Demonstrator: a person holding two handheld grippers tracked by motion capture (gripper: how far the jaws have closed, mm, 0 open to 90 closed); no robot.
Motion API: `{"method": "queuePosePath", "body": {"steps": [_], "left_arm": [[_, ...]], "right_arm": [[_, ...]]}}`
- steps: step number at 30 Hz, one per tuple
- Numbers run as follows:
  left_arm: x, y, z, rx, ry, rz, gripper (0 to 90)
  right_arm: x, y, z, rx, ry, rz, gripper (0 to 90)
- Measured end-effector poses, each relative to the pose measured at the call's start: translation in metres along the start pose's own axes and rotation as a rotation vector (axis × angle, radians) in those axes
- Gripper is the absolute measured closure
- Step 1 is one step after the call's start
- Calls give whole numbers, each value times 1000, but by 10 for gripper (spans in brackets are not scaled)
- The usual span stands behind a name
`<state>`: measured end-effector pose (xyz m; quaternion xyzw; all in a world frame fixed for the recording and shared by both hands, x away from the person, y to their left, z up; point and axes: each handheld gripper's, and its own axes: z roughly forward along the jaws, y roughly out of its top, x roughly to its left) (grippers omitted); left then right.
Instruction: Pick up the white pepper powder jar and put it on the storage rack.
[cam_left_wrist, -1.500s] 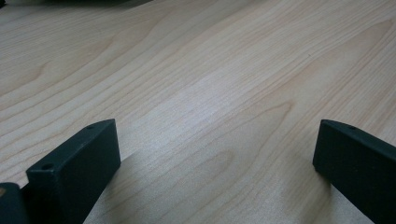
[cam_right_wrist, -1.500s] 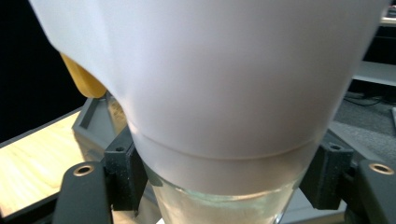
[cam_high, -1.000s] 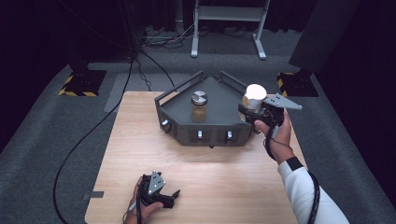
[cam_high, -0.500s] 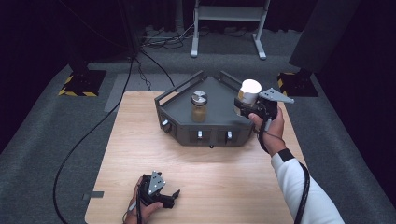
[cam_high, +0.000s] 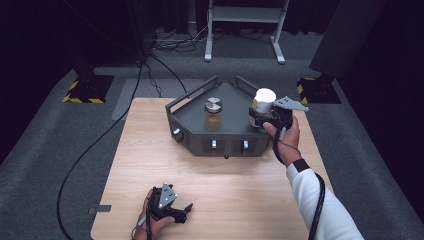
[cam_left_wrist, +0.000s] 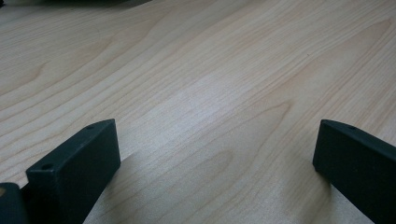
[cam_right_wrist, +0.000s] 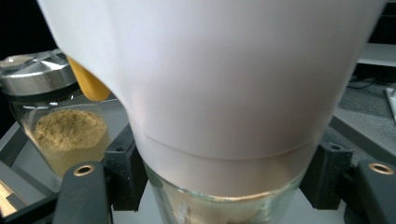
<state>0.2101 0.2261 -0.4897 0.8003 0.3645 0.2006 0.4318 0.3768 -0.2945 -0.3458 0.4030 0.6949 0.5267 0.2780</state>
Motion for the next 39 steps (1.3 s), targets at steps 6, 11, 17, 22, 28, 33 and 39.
{"method": "queuePosePath", "body": {"steps": [6, 11, 17, 22, 28, 33, 39], "left_arm": [[0, 0, 0, 0, -1, 1, 7], [0, 0, 0, 0, -2, 1, 7], [0, 0, 0, 0, -2, 1, 7], [0, 0, 0, 0, -2, 1, 7], [0, 0, 0, 0, -2, 1, 7], [0, 0, 0, 0, -2, 1, 7], [0, 0, 0, 0, -2, 1, 7]], "right_arm": [[0, -6, 4, 12, 0, 4, 297], [1, -7, 6, 20, -2, 5, 296], [1, -8, 9, 37, -1, -3, 291], [0, -8, 10, 39, 1, -10, 291], [-1, -9, 10, 39, -2, -4, 291], [0, -10, 10, 35, -4, -5, 291], [-1, -13, 10, 27, 0, -10, 288]]}}
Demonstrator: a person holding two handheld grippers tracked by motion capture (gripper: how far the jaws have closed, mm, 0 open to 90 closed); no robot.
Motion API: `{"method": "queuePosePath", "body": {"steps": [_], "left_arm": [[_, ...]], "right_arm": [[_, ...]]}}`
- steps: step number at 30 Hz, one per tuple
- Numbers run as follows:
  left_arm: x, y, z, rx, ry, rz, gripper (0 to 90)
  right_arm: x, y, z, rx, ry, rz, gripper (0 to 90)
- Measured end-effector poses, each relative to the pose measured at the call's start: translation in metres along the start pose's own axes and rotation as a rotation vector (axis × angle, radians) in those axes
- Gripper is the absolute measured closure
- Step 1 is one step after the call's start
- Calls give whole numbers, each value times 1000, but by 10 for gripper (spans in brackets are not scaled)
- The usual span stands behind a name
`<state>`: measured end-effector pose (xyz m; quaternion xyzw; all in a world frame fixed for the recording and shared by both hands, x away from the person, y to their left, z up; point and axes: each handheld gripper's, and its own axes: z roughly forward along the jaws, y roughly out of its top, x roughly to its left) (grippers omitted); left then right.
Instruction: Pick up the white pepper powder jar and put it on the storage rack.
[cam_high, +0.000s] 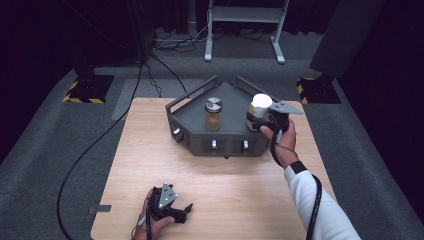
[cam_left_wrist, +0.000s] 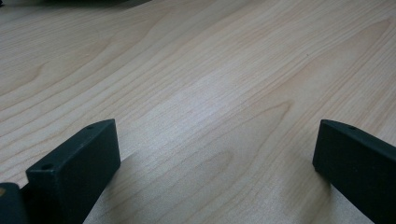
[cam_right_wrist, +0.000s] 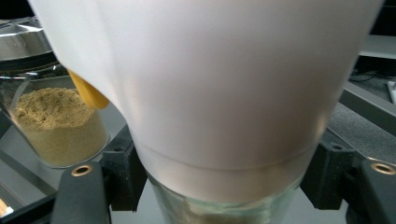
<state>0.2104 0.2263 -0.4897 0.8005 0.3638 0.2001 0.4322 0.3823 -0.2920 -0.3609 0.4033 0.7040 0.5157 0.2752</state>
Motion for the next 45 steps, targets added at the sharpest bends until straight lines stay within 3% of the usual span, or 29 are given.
{"method": "queuePosePath", "body": {"steps": [6, 11, 19, 24, 30, 45], "left_arm": [[0, 0, 0, 0, -2, 2, 7], [0, 0, 0, 0, -2, 3, 8], [0, 0, 0, 0, -2, 2, 7], [0, 0, 0, 1, -2, 2, 7], [0, 0, 0, 0, -2, 3, 7], [0, 0, 0, 1, -3, 2, 7]], "right_arm": [[-3, -1, -2, -18, -8, 7, 271], [-4, 0, -2, -9, 0, -14, 274], [-7, -1, -8, 1, 5, -48, 107], [-13, 7, -20, 14, 18, -82, 38], [-12, 13, -40, 13, 17, -117, 29], [-8, 14, -95, -16, 29, -152, 30]]}}
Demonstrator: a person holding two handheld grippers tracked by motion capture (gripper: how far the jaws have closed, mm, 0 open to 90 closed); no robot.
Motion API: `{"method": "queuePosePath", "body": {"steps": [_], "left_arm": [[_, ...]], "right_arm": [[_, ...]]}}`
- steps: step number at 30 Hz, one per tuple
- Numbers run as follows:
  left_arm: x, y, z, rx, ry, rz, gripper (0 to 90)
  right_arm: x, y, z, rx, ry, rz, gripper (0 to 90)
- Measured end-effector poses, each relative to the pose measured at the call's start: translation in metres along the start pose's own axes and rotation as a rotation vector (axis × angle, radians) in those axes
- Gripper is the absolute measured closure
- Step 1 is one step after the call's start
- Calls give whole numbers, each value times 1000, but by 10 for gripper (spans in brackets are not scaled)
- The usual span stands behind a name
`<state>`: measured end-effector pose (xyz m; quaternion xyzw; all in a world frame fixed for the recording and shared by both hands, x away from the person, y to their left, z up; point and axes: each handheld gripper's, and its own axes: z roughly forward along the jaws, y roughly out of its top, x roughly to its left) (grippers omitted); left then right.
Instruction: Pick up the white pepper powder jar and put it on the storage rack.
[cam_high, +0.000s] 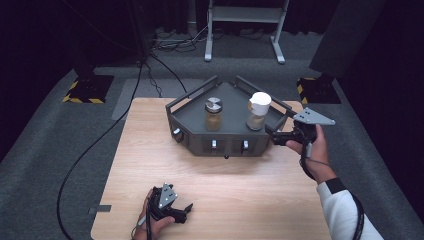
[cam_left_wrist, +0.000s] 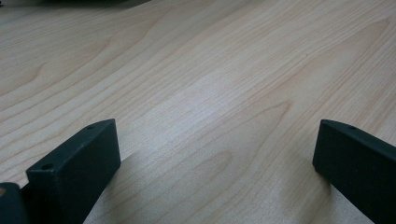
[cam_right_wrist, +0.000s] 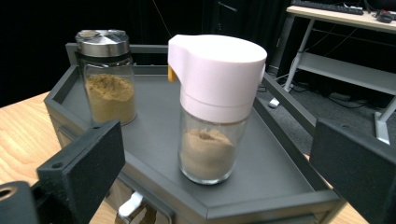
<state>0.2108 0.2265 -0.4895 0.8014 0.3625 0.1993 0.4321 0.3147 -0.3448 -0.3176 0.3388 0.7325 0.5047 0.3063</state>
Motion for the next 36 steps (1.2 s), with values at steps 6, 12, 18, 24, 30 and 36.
{"method": "queuePosePath", "body": {"steps": [6, 12, 18, 24, 30, 36], "left_arm": [[0, 0, 0, 0, 0, 0, 7], [0, 0, 0, -1, 0, 1, 7], [0, 0, 0, -1, 0, 0, 7], [0, 0, 0, -1, 0, 0, 7], [0, 0, 0, -1, 0, 0, 7], [0, 0, 0, -1, 0, 0, 7]], "right_arm": [[2, -13, -20, -20, -8, 3, 30], [4, -33, -36, -24, -19, 0, 27], [8, -56, -50, -48, -16, -14, 25], [14, -72, -60, -43, -10, -16, 24], [18, -85, -65, -28, 0, -4, 24], [26, -102, -67, 1, 9, -4, 25]]}}
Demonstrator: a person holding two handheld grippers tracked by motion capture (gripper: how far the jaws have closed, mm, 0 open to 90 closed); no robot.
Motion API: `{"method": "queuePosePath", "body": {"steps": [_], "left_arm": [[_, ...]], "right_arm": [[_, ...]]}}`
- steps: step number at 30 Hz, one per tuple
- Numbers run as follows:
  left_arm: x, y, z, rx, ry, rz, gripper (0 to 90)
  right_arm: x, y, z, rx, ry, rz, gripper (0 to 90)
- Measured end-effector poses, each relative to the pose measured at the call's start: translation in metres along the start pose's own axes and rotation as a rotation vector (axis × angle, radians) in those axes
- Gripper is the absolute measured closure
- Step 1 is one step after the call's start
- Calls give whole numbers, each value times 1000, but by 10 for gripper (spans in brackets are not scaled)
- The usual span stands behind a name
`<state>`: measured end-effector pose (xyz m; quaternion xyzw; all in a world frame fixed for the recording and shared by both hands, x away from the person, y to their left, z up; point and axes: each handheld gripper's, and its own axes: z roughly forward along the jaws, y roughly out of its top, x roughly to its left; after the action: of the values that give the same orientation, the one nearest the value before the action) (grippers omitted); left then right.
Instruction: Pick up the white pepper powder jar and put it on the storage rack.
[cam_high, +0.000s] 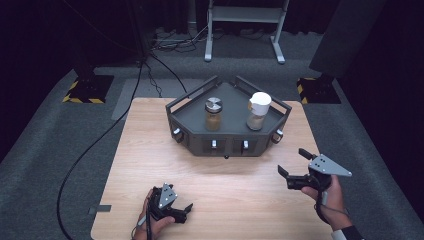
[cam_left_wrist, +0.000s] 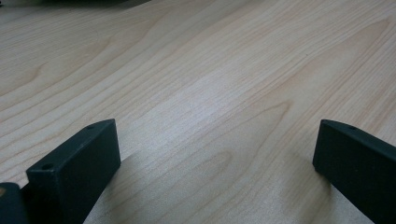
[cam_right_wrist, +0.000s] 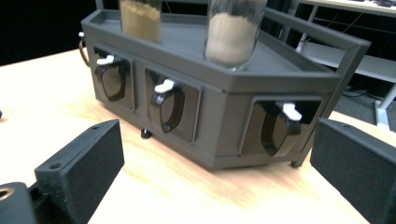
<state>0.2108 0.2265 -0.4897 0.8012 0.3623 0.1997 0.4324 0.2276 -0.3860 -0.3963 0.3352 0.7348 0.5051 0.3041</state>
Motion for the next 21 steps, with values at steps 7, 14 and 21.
{"method": "queuePosePath", "body": {"steps": [7, 14, 21], "left_arm": [[0, 0, 0, 0, 0, 0, 7], [0, 0, 0, -1, 0, -1, 7], [0, 0, 0, 0, 0, 0, 7]], "right_arm": [[4, -17, 1, 19, 10, 21, 25], [8, -32, 3, 52, 13, 24, 26], [12, -52, 4, 104, 18, 47, 27]]}}
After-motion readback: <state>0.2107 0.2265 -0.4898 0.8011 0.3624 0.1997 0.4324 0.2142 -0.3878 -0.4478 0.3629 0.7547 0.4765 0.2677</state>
